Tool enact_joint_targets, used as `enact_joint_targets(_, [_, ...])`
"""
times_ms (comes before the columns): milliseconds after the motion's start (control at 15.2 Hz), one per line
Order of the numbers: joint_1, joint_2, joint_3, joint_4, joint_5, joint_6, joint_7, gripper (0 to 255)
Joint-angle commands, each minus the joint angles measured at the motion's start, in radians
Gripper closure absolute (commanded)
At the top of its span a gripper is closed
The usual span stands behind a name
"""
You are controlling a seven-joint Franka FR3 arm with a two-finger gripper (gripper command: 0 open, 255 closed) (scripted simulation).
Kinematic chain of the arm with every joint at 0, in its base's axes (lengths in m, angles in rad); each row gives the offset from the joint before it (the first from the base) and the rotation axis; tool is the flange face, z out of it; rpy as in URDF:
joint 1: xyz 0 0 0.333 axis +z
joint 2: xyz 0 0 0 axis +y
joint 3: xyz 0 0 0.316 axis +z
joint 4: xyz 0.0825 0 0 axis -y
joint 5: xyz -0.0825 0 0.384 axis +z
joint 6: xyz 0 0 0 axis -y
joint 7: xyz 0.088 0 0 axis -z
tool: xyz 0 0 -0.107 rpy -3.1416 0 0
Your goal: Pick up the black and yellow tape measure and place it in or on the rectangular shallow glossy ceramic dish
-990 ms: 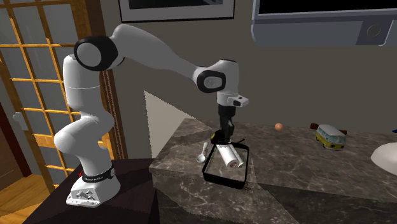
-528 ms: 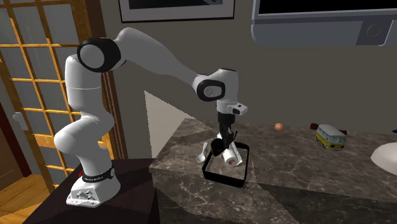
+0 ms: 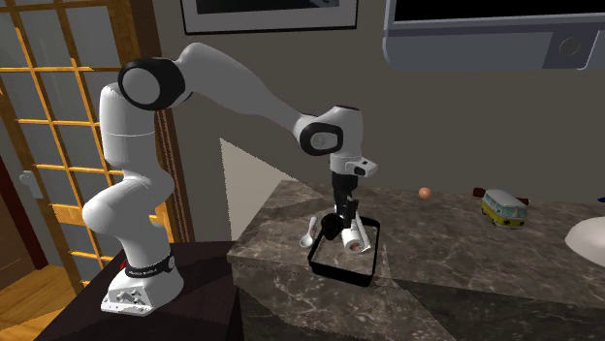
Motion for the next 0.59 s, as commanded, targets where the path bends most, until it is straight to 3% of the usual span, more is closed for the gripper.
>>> enact_joint_targets(0, [0.0, 0.0, 0.0, 0.0, 0.0, 0.0, 0.0, 0])
enact_joint_targets(198, [0.0, 0.0, 0.0, 0.0, 0.0, 0.0, 0.0, 0])
enact_joint_targets(528, [-0.002, -0.049, 0.003, 0.069, 0.017, -0.117, -0.012, 0])
